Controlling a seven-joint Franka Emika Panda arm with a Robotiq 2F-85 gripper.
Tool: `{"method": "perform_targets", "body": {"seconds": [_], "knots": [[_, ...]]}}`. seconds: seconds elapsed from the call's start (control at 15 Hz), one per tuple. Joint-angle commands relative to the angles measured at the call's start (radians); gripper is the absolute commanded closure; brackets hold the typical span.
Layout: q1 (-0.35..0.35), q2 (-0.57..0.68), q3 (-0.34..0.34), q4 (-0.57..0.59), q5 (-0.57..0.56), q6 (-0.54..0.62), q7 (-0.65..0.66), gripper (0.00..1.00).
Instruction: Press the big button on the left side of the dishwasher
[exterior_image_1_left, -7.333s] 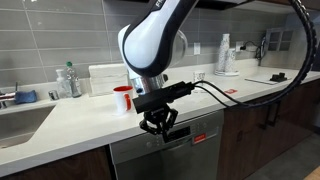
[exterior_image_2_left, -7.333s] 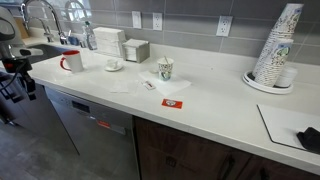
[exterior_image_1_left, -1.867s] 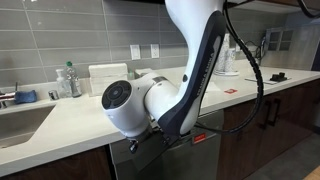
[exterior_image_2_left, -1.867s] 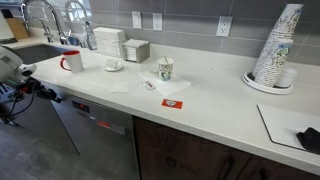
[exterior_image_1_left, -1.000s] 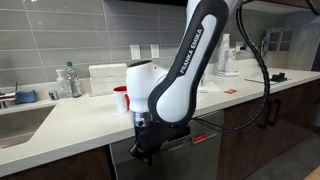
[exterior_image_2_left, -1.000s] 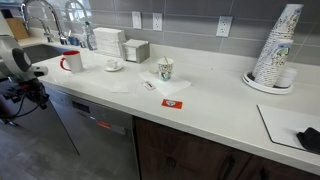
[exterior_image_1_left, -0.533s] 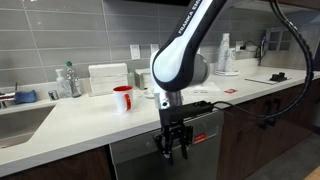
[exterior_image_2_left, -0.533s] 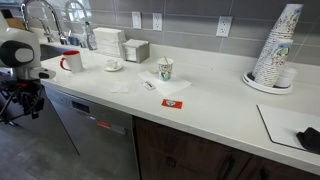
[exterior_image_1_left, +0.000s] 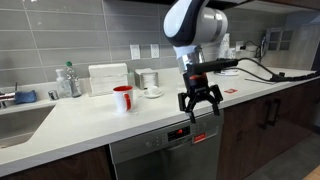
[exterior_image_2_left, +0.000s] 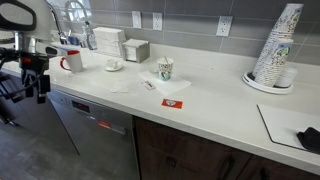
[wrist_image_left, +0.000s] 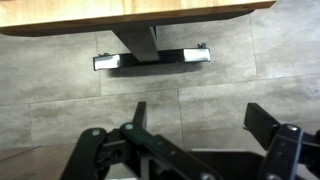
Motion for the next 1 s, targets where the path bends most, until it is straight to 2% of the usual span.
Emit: {"method": "perform_targets", "body": {"seconds": [0.0, 0.13, 0.33, 0.4, 0.6, 0.93], "knots": [[0.205, -0.231, -0.243, -0.037, -0.054, -0.126, 0.103, 0.00], [0.276, -0.343, -0.328, -0.045, -0.103, -0.172, 0.157, 0.00], [0.338, -0.518, -0.386, -0.056, -0.155, -0.217, 0.229, 0.00], [0.337, -0.372, -0.397, -0.003, -0.154, -0.198, 0.200, 0.00], [0.352, -0.494, -0.400, -0.020, -0.157, -0.218, 0.220, 0.00], [0.353, -0.511, -0.400, -0.045, -0.156, -0.218, 0.224, 0.00]]}}
